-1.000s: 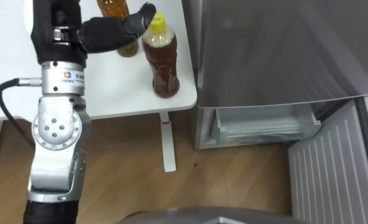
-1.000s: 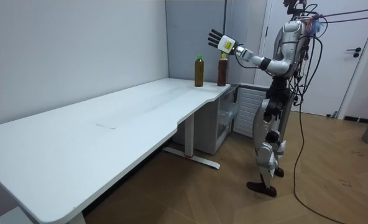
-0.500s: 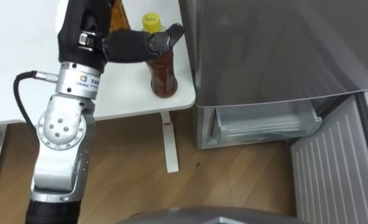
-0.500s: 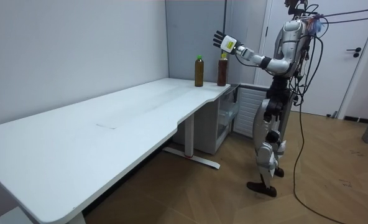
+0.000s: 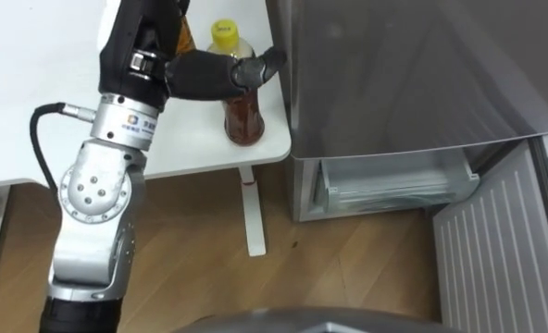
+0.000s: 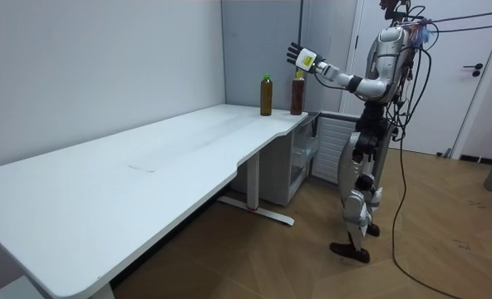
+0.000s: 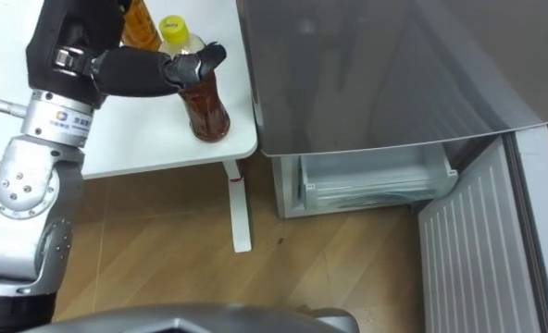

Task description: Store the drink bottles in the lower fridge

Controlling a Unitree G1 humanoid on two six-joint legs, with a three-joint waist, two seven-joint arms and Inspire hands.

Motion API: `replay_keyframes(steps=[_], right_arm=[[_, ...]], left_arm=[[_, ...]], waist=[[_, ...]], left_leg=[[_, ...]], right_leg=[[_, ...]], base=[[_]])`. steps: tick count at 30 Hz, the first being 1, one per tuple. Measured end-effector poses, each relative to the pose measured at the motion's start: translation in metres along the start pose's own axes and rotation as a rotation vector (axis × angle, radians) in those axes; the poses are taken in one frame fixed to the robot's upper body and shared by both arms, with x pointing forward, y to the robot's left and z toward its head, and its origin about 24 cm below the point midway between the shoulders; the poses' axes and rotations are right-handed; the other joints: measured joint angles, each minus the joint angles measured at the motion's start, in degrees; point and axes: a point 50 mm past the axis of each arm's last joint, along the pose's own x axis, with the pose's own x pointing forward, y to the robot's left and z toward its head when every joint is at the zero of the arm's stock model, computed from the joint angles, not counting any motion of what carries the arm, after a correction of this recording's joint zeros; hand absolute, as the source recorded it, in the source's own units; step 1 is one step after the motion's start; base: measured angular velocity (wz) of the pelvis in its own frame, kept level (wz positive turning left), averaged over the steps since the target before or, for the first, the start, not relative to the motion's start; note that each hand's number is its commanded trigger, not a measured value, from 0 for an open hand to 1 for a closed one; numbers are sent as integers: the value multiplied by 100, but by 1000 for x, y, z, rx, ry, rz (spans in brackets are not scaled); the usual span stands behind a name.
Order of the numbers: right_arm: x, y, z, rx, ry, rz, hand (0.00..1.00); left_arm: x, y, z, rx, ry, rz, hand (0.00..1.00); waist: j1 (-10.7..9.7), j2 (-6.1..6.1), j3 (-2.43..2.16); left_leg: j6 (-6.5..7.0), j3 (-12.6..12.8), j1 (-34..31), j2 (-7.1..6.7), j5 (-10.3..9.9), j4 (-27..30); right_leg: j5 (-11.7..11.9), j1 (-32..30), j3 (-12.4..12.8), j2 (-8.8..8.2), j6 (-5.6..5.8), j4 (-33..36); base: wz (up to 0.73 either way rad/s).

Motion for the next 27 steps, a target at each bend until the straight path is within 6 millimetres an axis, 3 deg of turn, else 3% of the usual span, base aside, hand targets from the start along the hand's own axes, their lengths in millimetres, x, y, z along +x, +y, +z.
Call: replay_keyframes(steps=[12, 27], right_arm=[[0, -3, 1, -7, -3, -46, 0], [0, -4, 1, -7, -5, -51, 0]], left_arm=[[-14, 3, -24, 9, 153, -5, 0], [-15, 3, -25, 10, 165, 5, 0]], waist=[[1, -2, 14], [4, 2, 12]], left_leg=[[-8, 20, 91, 0, 13, -94], [-8, 39, 105, 4, 14, -86]], right_leg=[[0, 77, 7, 0, 0, -12], [0, 75, 11, -1, 0, -8]], base=[[0], [0]])
